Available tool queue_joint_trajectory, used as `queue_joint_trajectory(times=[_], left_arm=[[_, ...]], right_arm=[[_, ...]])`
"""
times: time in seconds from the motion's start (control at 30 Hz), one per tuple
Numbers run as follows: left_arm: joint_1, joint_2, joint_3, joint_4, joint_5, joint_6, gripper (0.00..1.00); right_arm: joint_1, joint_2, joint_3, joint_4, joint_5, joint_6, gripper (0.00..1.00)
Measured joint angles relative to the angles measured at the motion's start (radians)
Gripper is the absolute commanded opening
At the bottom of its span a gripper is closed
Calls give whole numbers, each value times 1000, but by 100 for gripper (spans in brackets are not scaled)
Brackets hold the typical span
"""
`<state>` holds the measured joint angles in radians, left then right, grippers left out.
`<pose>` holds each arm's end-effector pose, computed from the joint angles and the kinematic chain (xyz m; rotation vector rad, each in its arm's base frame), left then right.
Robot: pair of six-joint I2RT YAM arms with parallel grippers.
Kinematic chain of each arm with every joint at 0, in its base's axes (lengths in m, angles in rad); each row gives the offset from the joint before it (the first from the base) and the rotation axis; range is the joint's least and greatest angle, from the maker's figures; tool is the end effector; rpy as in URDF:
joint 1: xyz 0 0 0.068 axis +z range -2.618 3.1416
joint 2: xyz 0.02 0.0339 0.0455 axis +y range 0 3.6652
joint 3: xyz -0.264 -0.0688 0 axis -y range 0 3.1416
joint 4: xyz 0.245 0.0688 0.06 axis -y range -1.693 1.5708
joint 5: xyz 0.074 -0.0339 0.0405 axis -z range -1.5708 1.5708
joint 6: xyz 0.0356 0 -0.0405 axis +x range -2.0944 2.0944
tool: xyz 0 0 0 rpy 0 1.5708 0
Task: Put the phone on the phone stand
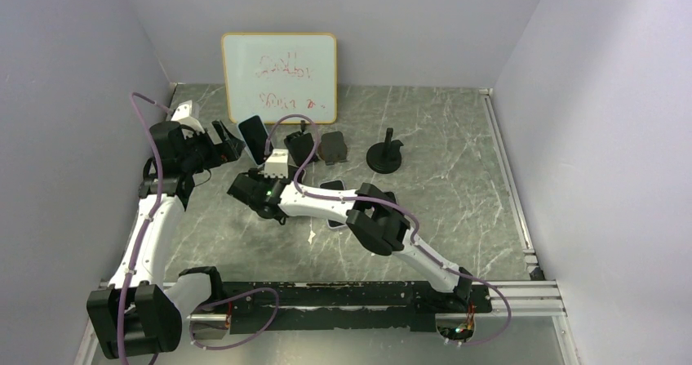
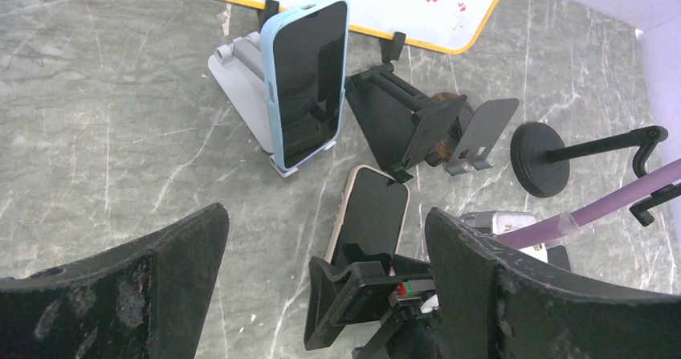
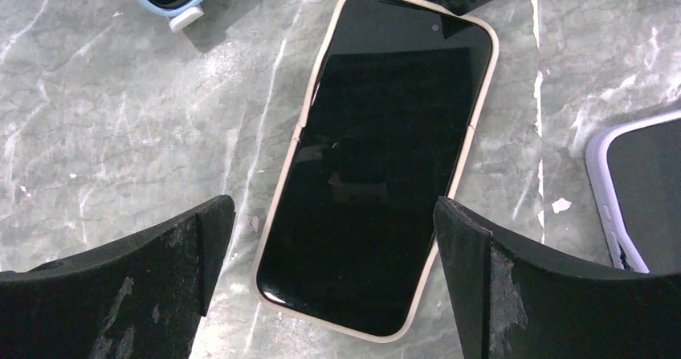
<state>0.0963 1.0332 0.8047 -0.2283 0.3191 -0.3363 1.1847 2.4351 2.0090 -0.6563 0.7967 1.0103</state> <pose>0.2338 0.0114 0.2957 -0.2364 2.0214 -0.4745 0.2176 0.4676 0.1509 0.0387 2.2367 0.0666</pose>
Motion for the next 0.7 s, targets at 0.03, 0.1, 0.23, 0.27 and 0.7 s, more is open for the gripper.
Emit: queue_joint_trajectory(times=[0.03, 0.1, 0.23, 0.27, 0.7], left_arm=[[0, 0, 0, 0, 0, 0, 96], [-1, 0, 0, 0, 0, 1, 96], [-2, 0, 0, 0, 0, 2, 96], [-2, 0, -1, 1, 0, 2, 96], [-2, 0, -29, 24, 0, 5, 96]], right_arm=[[0, 2, 2, -8, 4, 3, 100], [0, 2, 4, -18, 7, 7, 100], [1, 2, -2, -23, 11, 11, 100], [1, 2, -4, -23, 14, 10, 100], [1, 2, -35, -34, 24, -3, 100]])
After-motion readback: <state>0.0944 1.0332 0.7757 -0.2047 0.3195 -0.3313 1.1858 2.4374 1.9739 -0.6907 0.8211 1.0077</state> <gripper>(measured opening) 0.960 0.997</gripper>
